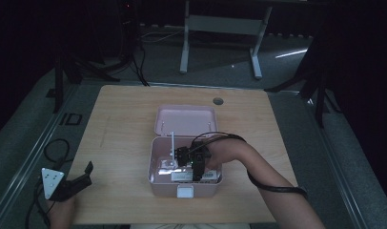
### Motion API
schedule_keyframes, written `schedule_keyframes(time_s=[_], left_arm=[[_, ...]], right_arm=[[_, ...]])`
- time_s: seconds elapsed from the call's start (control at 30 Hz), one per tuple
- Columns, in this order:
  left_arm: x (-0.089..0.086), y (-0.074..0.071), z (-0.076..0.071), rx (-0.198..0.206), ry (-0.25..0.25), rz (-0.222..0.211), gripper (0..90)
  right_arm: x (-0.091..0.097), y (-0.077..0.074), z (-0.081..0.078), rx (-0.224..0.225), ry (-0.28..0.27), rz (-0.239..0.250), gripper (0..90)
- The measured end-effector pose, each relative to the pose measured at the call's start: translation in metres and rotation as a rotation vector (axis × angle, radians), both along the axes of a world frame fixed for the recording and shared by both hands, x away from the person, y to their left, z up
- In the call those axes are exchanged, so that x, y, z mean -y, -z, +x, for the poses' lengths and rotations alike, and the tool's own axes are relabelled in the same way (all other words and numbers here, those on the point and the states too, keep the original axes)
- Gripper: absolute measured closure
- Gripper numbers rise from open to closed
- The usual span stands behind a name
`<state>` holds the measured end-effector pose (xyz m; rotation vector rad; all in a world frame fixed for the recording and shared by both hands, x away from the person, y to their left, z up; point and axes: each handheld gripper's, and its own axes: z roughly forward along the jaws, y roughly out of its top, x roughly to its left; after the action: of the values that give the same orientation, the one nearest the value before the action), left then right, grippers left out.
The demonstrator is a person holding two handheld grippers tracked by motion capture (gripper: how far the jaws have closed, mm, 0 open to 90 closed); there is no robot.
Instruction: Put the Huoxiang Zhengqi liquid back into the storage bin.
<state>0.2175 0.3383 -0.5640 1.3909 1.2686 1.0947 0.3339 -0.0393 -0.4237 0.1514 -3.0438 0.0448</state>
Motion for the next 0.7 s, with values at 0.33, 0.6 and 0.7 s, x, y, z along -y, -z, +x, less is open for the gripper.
schedule_keyframes(time_s=[0.33,0.6,0.7], left_arm=[[0.0,0.0,0.0,0.0,0.0,0.0,3.8],[0.0,0.0,0.0,-0.001,0.0,-0.001,3.8],[0.0,0.0,0.0,-0.003,-0.001,0.0,3.8]], right_arm=[[0.019,-0.032,-0.002,0.042,0.028,0.04,48.5],[0.051,-0.064,0.002,0.071,0.09,0.137,43.9],[0.064,-0.07,0.004,0.074,0.116,0.167,39.8]])
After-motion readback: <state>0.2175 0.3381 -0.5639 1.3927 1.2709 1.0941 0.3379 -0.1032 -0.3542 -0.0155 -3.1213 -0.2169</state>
